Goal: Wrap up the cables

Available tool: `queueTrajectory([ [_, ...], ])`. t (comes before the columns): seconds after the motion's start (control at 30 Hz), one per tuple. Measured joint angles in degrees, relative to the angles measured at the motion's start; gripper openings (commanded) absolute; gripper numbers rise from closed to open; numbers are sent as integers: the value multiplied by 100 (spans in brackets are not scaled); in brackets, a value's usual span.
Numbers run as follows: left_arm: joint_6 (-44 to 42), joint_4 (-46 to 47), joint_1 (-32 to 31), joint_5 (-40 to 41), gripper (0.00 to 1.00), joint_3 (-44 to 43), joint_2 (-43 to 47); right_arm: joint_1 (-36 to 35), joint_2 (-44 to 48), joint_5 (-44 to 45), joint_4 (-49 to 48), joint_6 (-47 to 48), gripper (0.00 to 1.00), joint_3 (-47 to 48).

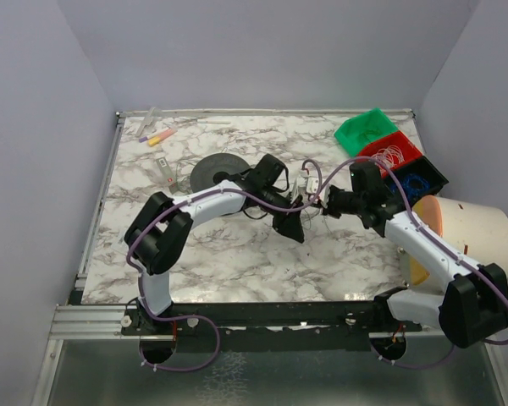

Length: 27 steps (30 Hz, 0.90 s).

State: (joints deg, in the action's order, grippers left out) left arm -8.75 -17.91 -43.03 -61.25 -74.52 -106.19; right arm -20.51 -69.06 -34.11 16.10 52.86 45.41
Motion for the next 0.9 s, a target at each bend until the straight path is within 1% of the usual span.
queueTrajectory([
  [0.1, 181, 55, -72, -33, 34, 0, -7, 0, 0, -46, -177, -177, 1, -48],
  [0.27, 374, 155, 90, 116, 50, 42, 199, 0, 48, -205, -455, -181, 1, -162],
  [0.37, 278, 199, 581, 153, 57, 55, 568, 4, 146, -372, -389, 15, 0, -286],
  [0.43, 181, 264, 1036, 175, 60, 9, 872, 28, 168, -551, -170, 195, 1, -289],
  [0.5, 136, 382, 1445, 205, 64, -109, 1064, 39, 192, -813, 195, 424, 1, -179],
  [0.53, 114, 461, 1582, 234, 65, -170, 1097, 39, 195, -962, 404, 531, 1, -74],
  [0.6, 70, 614, 1718, 356, 67, -267, 1071, 39, 195, -1233, 789, 743, 0, 162],
  [0.7, -31, 710, 1550, 621, 68, -337, 846, 39, 195, -1567, 1250, 1049, 0, 474],
  [0.9, -188, 673, 807, 1012, 69, -485, -37, 52, 197, -1904, 1803, 1349, 0, 695],
])
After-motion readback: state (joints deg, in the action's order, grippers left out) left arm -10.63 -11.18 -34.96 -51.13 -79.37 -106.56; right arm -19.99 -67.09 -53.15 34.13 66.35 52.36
